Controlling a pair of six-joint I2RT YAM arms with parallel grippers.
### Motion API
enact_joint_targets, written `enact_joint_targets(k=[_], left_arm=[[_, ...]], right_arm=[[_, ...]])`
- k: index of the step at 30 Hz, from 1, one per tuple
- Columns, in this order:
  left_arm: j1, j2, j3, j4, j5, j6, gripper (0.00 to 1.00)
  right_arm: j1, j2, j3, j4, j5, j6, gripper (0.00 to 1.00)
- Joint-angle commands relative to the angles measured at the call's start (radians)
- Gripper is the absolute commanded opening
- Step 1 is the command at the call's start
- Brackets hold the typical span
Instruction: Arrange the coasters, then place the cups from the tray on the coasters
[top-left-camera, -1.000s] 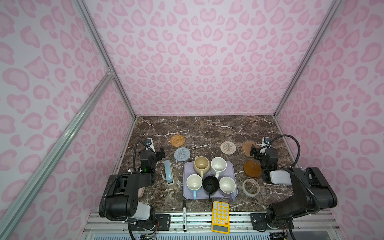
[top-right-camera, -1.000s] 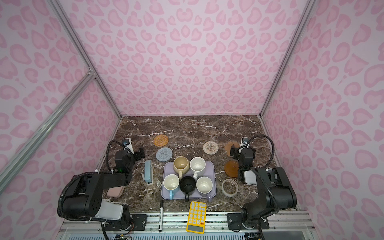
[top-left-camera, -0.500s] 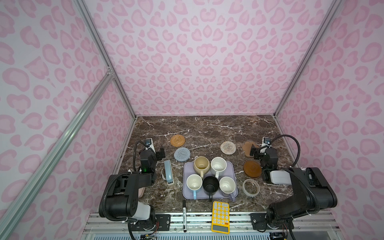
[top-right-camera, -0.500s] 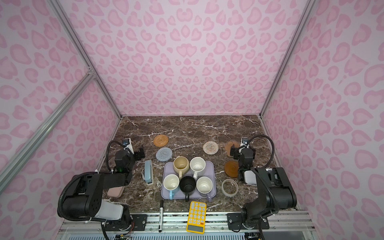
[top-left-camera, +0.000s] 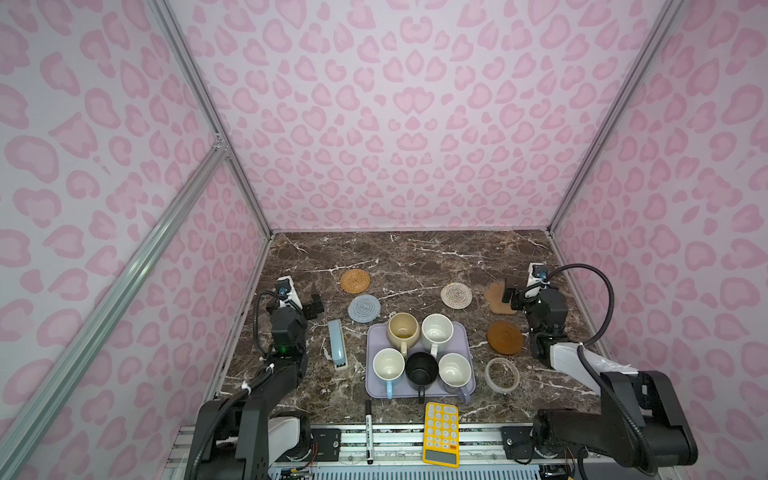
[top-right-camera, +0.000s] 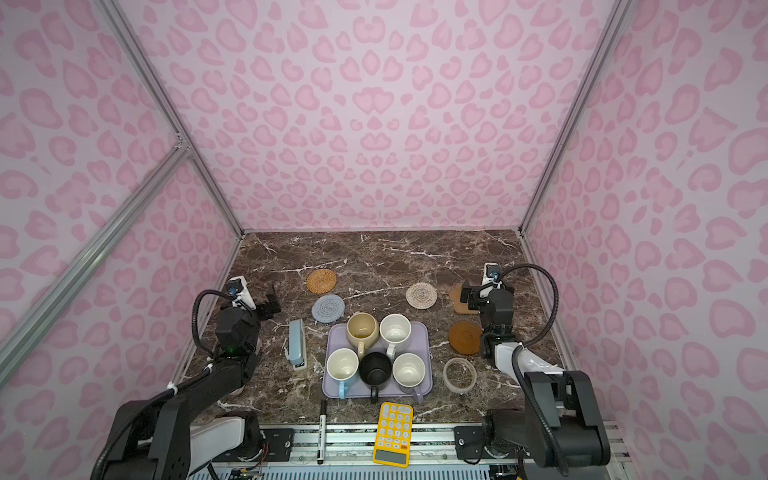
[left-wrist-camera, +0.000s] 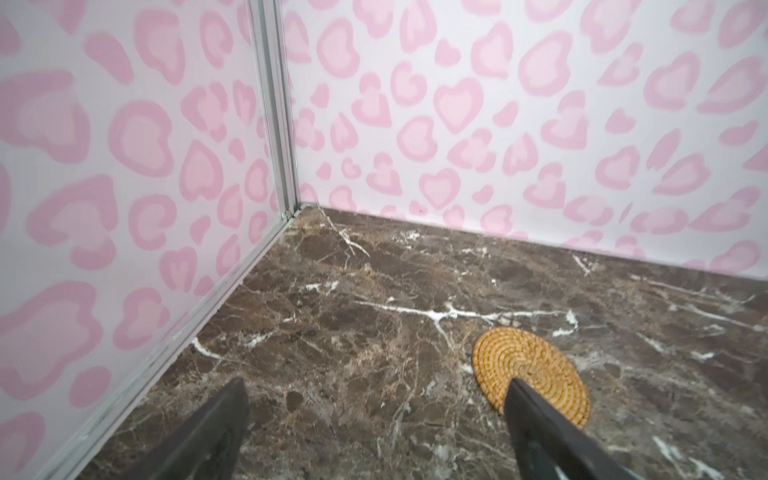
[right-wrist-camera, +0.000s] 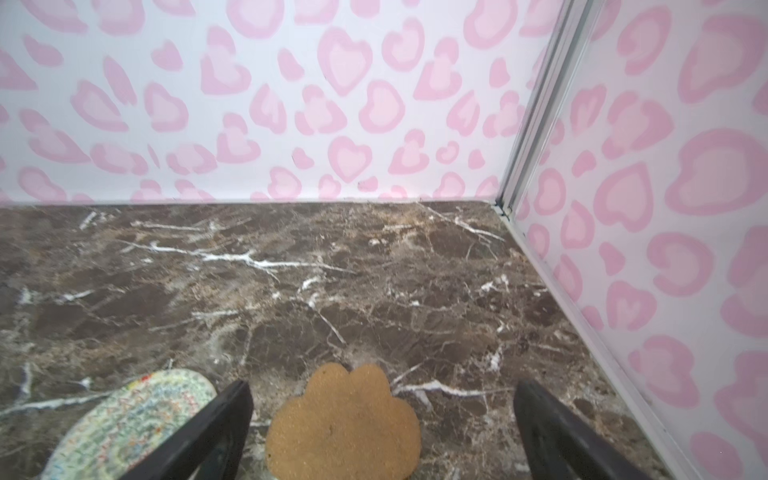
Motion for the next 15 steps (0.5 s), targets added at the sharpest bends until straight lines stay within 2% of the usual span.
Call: enact_joint_targets(k=[1, 5, 7, 11, 14, 15], left_arm=[[-0.002, -0.113, 0.008, -0.117, 0.062, -0.041, 0.97], [-0.002, -0.248, 0.038, -0.204, 0.168, -0.125, 0.97], [-0.002, -0.307, 0.044, -0.221, 0.178, -0.192, 0.97], [-0.002, -0.372, 0.117, -0.370, 0.145, -0.370, 0.97], [-0.002, -0.339, 0.219, -0.573, 0.127, -0.503, 0.97], [-0.002, -0.313, 0.244, -0.599, 0.142, -0.514, 0.97]], right_arm=[[0.002, -0.076, 0.048, -0.203, -0.051, 0.028, 1.00], [0.001, -0.169, 0.141, -0.414, -0.031, 0.154, 1.00], [0.000, -0.205, 0.171, -0.461, -0.072, 0.201, 1.00], [-0.005, -0.271, 0.205, -0.597, -0.081, 0.420, 1.00], [-0.005, -0.294, 0.161, -0.496, -0.184, 0.483, 1.00], [-0.001, -0.283, 0.171, -0.488, -0.228, 0.488, 1.00]])
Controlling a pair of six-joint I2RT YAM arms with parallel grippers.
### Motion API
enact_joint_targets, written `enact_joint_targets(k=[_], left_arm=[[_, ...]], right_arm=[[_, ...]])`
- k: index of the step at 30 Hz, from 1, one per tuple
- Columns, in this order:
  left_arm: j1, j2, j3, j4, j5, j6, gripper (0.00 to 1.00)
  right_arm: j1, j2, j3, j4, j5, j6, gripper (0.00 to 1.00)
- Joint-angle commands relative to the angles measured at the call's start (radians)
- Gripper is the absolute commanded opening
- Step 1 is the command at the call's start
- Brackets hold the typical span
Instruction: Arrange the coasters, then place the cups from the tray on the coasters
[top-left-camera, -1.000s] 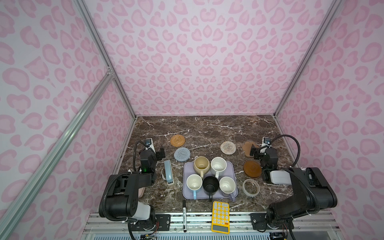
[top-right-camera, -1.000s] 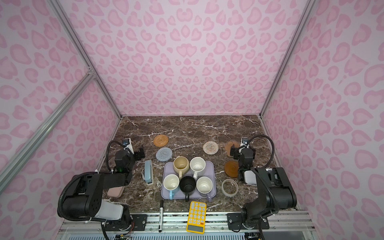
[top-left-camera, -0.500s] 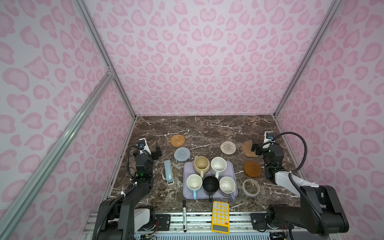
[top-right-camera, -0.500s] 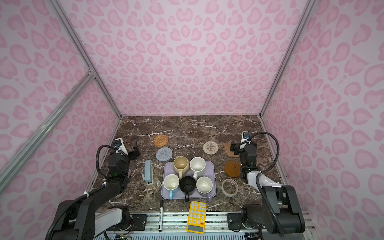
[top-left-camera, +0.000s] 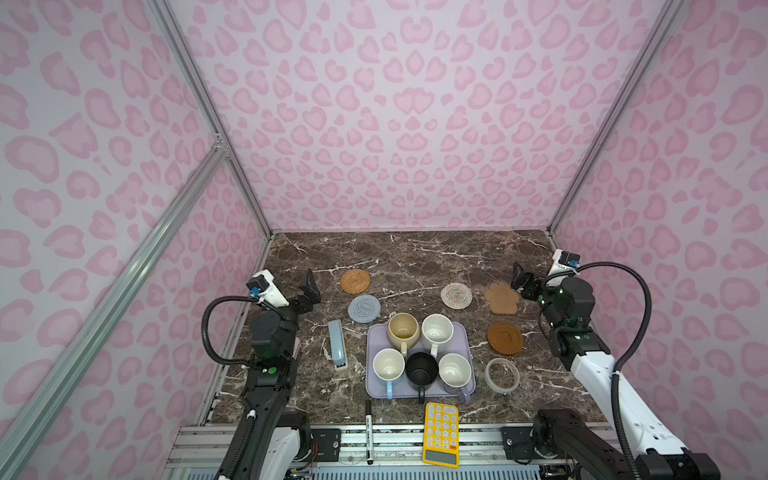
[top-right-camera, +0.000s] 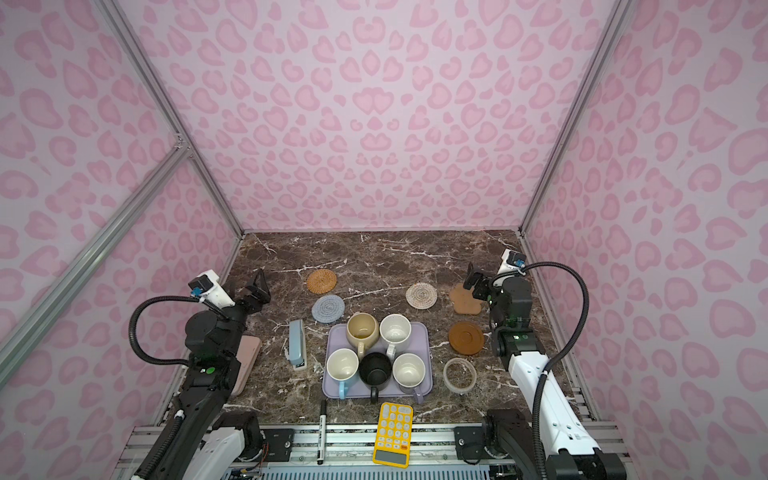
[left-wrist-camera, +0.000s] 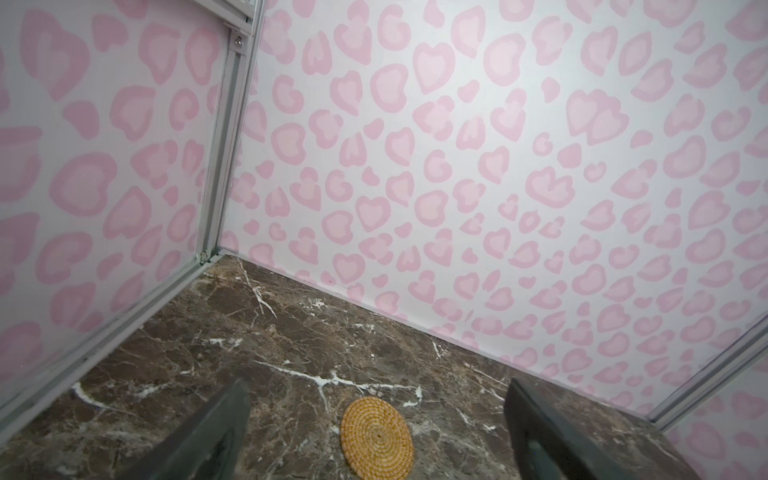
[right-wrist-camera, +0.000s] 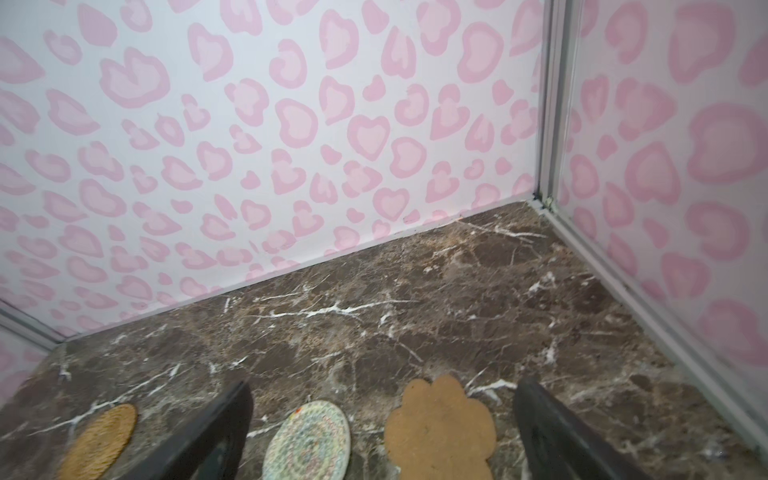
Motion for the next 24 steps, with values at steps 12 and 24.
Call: enact_joint_targets(k=[12, 24], left_arm=[[-0.165, 0.475, 0.440, -0.571, 0.005, -0.014, 0.97], [-0.224, 1.014, 0.831, -0.768, -0.082, 0.023, 0.96]], right_arm=[[0.288, 0.276, 0.216, -0.138, 0.012, -0.068, 1.00], [0.479, 0.589, 0.498, -0.232, -0.034, -0.096, 1.00]])
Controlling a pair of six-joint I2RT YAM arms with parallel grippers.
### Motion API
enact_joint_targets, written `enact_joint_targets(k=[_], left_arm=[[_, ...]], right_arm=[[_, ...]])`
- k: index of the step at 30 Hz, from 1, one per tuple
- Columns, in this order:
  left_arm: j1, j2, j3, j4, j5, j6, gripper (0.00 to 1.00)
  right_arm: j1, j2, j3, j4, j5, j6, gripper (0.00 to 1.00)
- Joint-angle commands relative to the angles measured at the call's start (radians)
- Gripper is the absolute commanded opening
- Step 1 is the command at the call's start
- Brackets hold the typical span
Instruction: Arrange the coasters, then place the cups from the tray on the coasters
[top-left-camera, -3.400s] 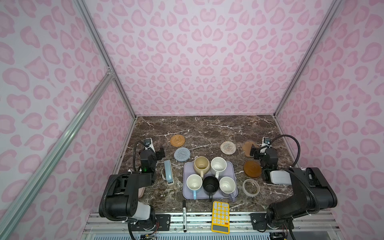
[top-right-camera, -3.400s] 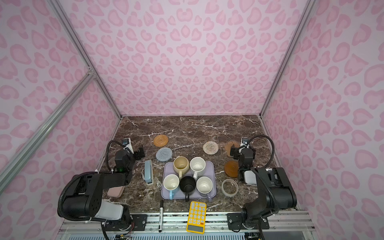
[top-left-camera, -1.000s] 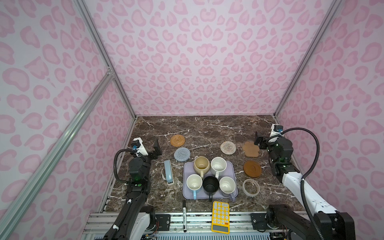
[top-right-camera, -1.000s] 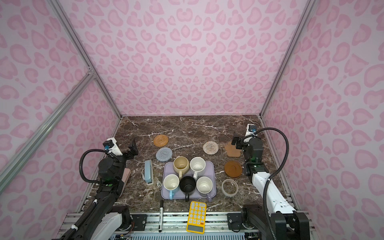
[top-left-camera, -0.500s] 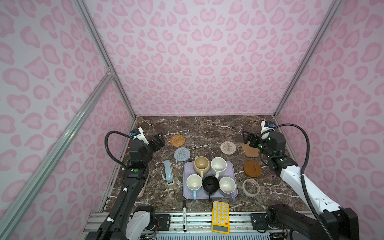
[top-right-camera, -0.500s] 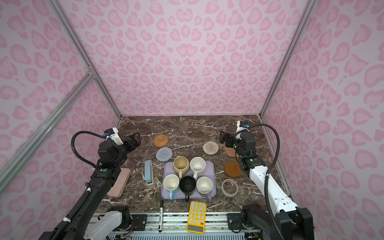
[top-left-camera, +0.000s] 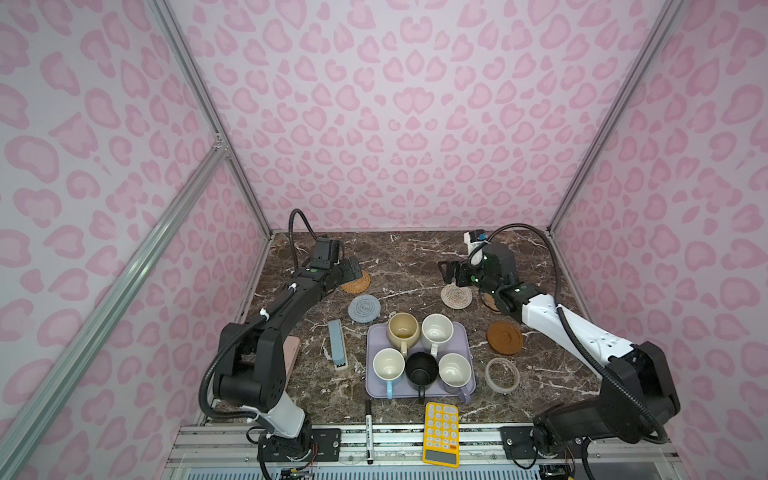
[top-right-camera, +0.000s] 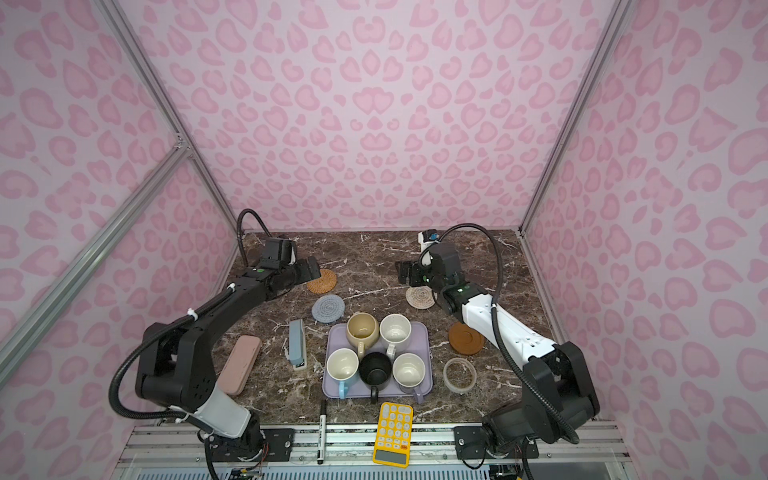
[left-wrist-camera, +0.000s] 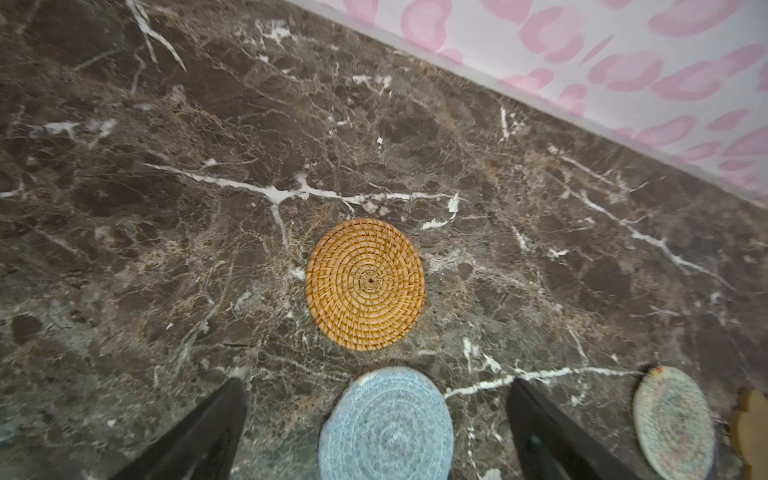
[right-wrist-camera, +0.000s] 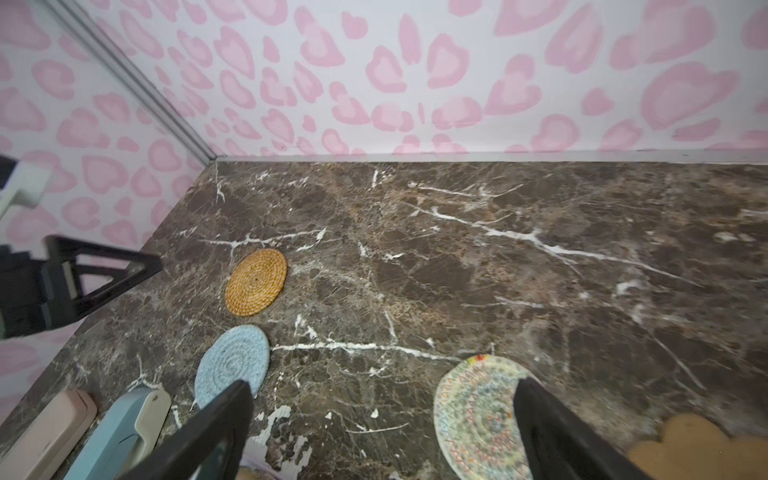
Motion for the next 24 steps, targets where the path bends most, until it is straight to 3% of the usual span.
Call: enact_joint_targets(k=[1, 7, 12, 16, 24], left_arm=[[-0.002, 0.113, 0.097, -0.105, -0.060, 0.015, 0.95], [-0.009, 0.270, 0.215, -0.155, -0.107, 0.019, 0.88], [-0.009, 0.364, 0.272, -0.169, -0.072, 0.017, 0.81], [-0.009, 0.389, 0.277, -0.163, -0.083, -0.005, 0.73], [-0.010, 0.431, 0.303, -0.201, -0.084, -0.003, 0.68]], right_arm=[[0.045, 0.082, 0.068, -0.067, 0.023, -0.037, 1.00], [0.089, 0.209, 0.198, -0.149, -0.002, -0.059, 0.96], [0.100, 0.273, 0.242, -0.162, -0.022, -0.051, 0.92], [0.119, 0.305, 0.269, -0.180, -0.018, -0.057, 0.92], [0.157, 0.354, 0.311, -0.189, -0.052, -0.070, 0.89]])
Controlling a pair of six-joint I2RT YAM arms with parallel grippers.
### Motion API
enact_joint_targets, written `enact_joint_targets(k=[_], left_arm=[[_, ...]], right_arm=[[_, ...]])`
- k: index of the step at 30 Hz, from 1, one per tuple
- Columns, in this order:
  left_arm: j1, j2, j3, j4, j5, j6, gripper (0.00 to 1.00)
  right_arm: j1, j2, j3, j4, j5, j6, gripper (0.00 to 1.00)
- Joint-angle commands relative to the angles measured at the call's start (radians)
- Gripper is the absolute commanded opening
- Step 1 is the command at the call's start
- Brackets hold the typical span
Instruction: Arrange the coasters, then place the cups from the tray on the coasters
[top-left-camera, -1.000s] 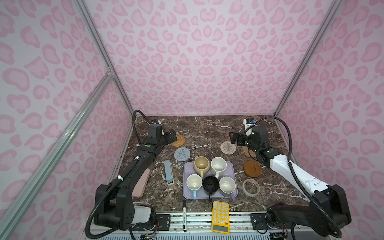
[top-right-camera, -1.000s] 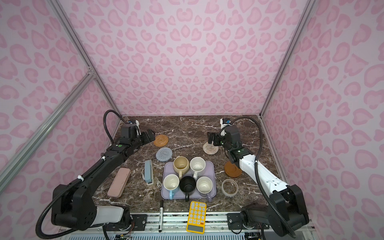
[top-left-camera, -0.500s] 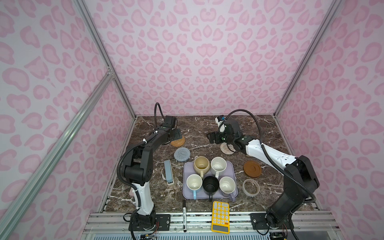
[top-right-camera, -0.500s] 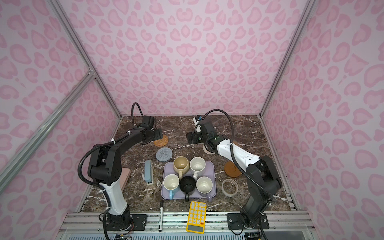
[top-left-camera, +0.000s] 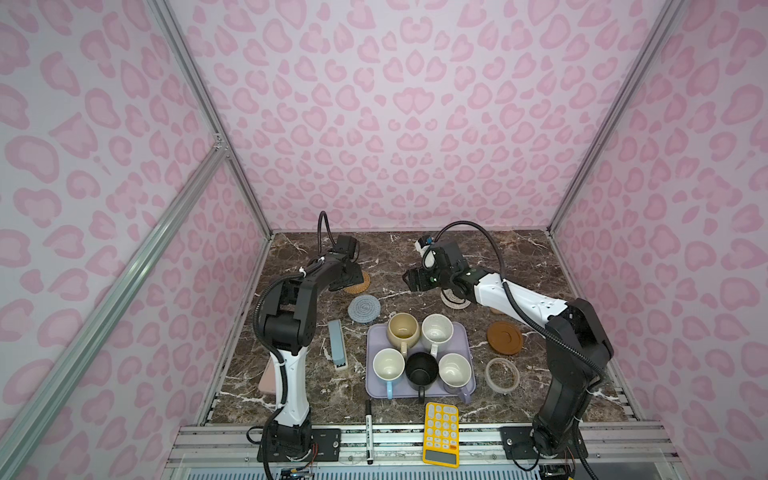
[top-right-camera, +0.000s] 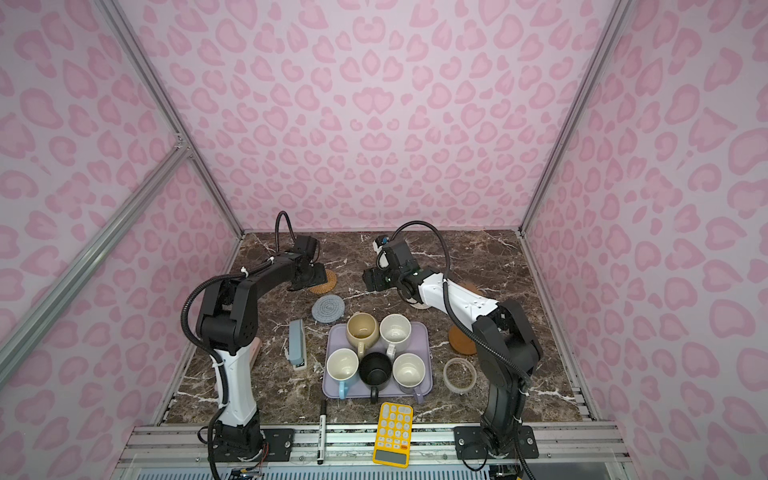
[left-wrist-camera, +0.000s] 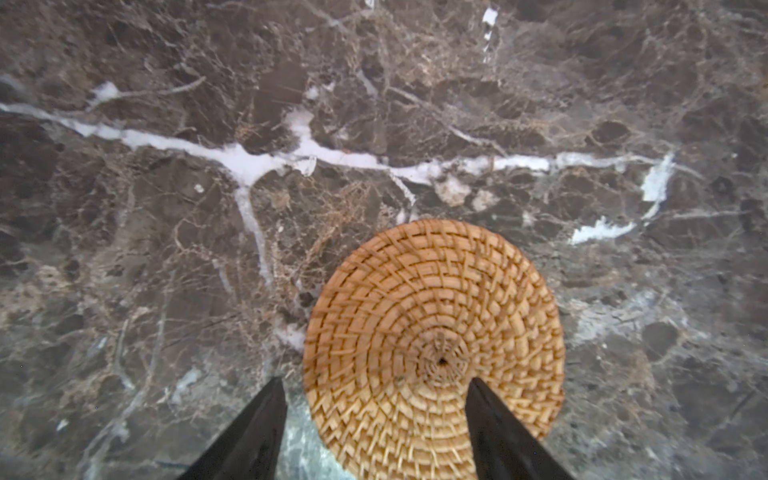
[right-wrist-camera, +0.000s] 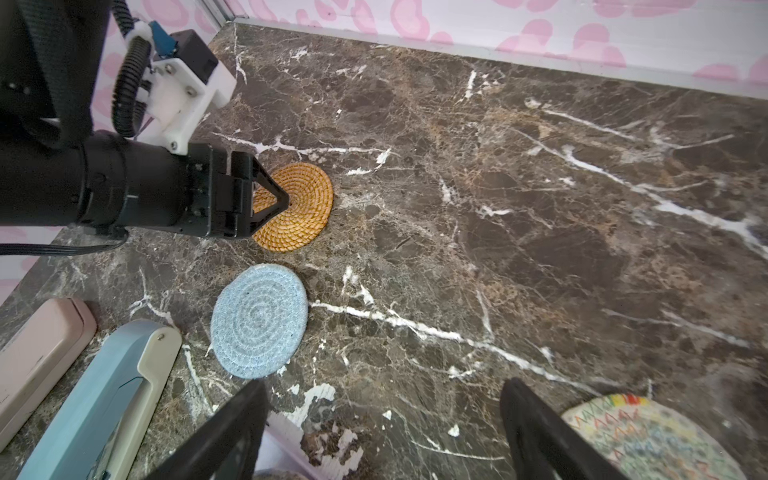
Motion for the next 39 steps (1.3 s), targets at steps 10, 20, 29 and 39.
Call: enact_joint_targets(k=[10, 20, 29, 39], left_arm=[[-0.004, -0.010, -0.033, -0.010, 0.071, -0.003, 0.63], [-0.018, 0.028, 0.002, -0.009, 0.109, -0.017, 0.63], [-0.018, 0.012, 0.025, -0.021, 0.075, -0.031, 0.67], [-0.018, -0.234, -0.082, -0.024, 0.090, -0.004, 0.83]], right_arm=[[0.027, 0.024, 0.014, -0.028, -0.005, -0.021, 0.88], [0.026, -0.005, -0.018, -0.032, 0.028, -0.030, 0.88], [0.026, -0.011, -0.009, -0.055, 0.052, -0.036, 0.89], [0.021, -0.094, -0.019, -0.109, 0.120, -0.039, 0.99]])
